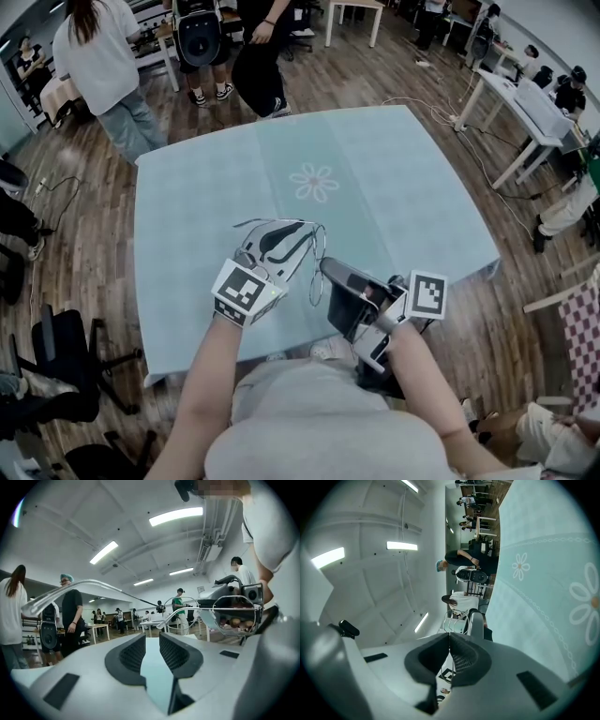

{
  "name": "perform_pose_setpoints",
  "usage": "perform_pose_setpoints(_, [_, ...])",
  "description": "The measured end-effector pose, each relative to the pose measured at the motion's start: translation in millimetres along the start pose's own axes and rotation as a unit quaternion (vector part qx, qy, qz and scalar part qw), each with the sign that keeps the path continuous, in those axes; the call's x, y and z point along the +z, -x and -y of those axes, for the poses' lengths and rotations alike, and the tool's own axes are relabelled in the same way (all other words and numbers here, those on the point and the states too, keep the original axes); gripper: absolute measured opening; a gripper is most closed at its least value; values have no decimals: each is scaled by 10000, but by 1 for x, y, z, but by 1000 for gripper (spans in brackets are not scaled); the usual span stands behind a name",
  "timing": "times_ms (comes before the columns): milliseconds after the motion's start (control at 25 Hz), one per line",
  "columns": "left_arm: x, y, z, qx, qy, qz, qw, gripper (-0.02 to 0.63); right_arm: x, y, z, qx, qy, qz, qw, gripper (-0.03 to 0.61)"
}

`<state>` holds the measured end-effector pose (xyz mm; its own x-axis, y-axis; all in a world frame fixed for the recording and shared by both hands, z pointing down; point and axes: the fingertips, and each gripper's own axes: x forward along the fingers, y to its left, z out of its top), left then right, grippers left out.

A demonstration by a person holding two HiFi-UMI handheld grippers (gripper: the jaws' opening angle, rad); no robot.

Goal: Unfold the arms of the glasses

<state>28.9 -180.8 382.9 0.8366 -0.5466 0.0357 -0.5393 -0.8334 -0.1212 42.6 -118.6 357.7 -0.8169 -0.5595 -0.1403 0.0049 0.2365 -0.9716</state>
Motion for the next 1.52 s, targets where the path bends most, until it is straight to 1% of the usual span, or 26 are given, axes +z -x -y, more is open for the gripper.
perform_pose_setpoints(120, [2,-6,5,-36,-339,-57,9994,98,1,-1,0,7,-14,-22,10000,12])
perform_pose_setpoints(200, [5,-8,4,30,-557,-36,9984,98,3,-2,-1,12,-42,-34,10000,12])
perform_pose_setpoints(360, [9,-9,7,143,-1161,-43,9931,97,4,-3,0,5,-114,-41,9999,12])
perform_pose_setpoints(400, [9,-10,9,152,-1288,-57,9915,93,4,-3,1,0,-119,-43,9999,12])
perform_pose_setpoints(480, [7,-10,10,181,-1424,-68,9896,66,5,-4,1,-7,-137,-37,9999,12])
perform_pose_setpoints(600, [6,-9,7,244,-1461,-51,9890,41,5,-5,2,-15,-148,-30,9999,12])
perform_pose_setpoints(720, [3,-7,6,277,-1491,-31,9884,41,5,-3,5,-30,-141,-6,9999,12])
perform_pose_setpoints(1080, [1,-5,0,374,-1374,-76,9898,41,9,-2,6,-59,-111,40,9999,12])
perform_pose_setpoints(1520, [-1,14,-10,637,-1247,-131,9901,43,7,-1,11,-121,-96,78,9998,12])
